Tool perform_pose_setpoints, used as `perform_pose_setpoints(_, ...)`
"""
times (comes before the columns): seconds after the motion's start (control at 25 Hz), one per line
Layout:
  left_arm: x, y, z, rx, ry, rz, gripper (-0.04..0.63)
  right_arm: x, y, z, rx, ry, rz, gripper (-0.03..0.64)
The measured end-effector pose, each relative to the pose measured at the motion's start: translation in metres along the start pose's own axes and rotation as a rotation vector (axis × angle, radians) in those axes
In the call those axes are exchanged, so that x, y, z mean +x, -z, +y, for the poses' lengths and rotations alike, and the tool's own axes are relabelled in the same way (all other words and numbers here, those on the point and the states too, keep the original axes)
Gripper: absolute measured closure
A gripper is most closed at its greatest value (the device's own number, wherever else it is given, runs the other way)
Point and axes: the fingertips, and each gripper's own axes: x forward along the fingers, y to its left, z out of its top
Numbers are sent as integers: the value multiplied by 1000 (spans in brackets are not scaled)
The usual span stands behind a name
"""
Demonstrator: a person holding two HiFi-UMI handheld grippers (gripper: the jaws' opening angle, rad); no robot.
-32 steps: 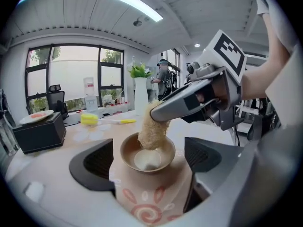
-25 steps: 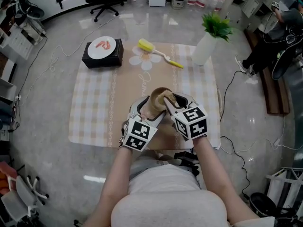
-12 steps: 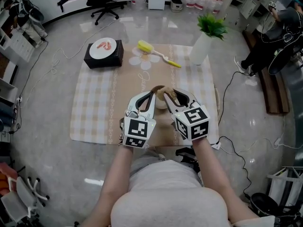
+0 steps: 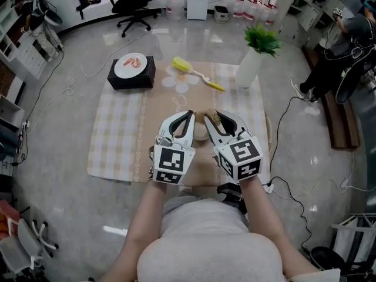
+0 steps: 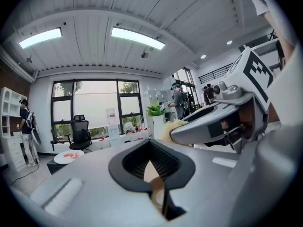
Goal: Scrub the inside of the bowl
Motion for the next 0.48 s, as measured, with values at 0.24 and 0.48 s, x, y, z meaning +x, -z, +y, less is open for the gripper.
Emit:
perform_pose_setpoints(0.24,5,-8,0,11,-3,-12,594,-2,-4,-5,-6,-2,-8,518)
perform_pose_setpoints(0.48,10,-15,-1,20,3,-27,594,-2,-9,-9,-21,-3,-15,520)
